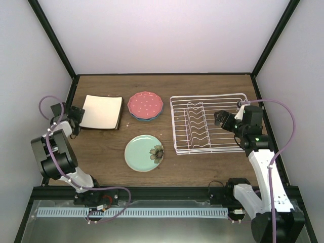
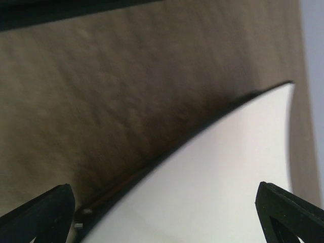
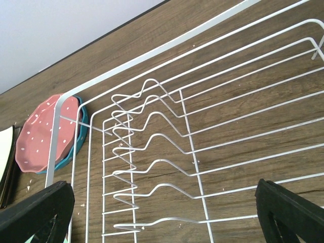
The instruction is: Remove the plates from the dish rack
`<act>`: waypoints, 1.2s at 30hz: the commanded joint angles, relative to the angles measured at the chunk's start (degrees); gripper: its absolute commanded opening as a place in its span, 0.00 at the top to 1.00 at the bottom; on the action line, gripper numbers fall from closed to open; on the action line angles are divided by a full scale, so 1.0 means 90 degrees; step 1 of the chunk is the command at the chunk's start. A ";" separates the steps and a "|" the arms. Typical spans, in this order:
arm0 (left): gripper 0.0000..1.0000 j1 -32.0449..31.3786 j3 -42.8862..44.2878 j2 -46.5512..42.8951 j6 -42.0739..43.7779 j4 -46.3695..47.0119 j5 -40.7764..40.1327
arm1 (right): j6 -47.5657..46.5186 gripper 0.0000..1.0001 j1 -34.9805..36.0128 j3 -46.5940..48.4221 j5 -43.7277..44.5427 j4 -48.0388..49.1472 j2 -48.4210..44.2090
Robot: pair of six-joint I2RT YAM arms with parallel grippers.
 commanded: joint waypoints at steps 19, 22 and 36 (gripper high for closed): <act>0.00 0.0076 0.0059 -0.0941 0.0787 -0.2071 -0.1193 | 0.0053 0.00 0.0053 -0.0023 0.0136 0.0138 0.0181; 0.00 0.0046 0.0073 -0.1084 0.0873 -0.2033 -0.0920 | -0.0026 0.00 0.0048 0.0096 0.0121 0.0229 0.0377; 0.00 -0.0757 0.0799 -0.1544 0.1669 -0.1850 0.0425 | -0.0103 0.00 0.0048 0.0144 0.0051 0.0423 0.0607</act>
